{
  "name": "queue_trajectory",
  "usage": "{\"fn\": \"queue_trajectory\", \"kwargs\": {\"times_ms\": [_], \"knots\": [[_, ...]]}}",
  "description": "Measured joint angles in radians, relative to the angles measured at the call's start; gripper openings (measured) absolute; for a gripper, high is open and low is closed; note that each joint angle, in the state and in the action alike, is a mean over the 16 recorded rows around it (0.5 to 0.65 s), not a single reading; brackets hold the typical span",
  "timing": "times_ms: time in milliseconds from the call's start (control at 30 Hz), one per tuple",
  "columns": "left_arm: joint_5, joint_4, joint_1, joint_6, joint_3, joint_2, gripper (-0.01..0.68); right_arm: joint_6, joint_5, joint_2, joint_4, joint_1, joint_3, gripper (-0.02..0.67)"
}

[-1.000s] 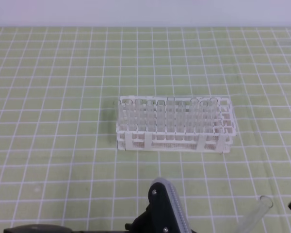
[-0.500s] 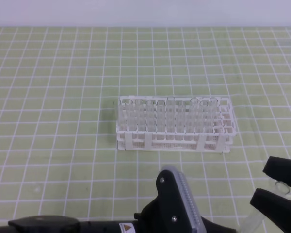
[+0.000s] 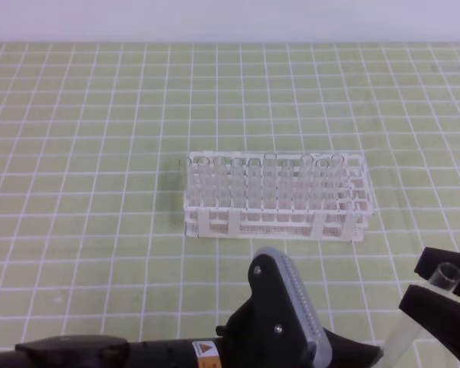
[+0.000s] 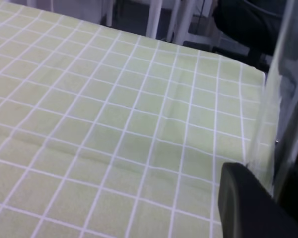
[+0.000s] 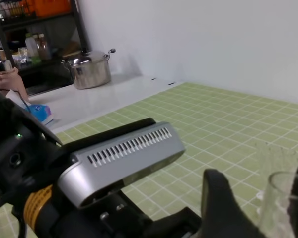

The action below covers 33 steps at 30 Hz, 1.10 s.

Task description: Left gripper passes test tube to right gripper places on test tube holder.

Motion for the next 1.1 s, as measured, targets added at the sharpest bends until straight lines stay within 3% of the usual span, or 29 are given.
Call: {"fn": "queue_trajectory", "kwargs": {"times_ms": [600, 1100], "knots": [[-0.132, -0.093, 0.0, 0.054, -0.003, 0.059, 0.004, -0.021, -0.011, 0.0, 0.005, 0.0, 0.0, 0.027], [-0.121, -0.129, 0.0, 0.092, -0.006, 0.06, 0.005, -0.023, -0.033, 0.0, 0.006, 0.0, 0.0, 0.017]]}}
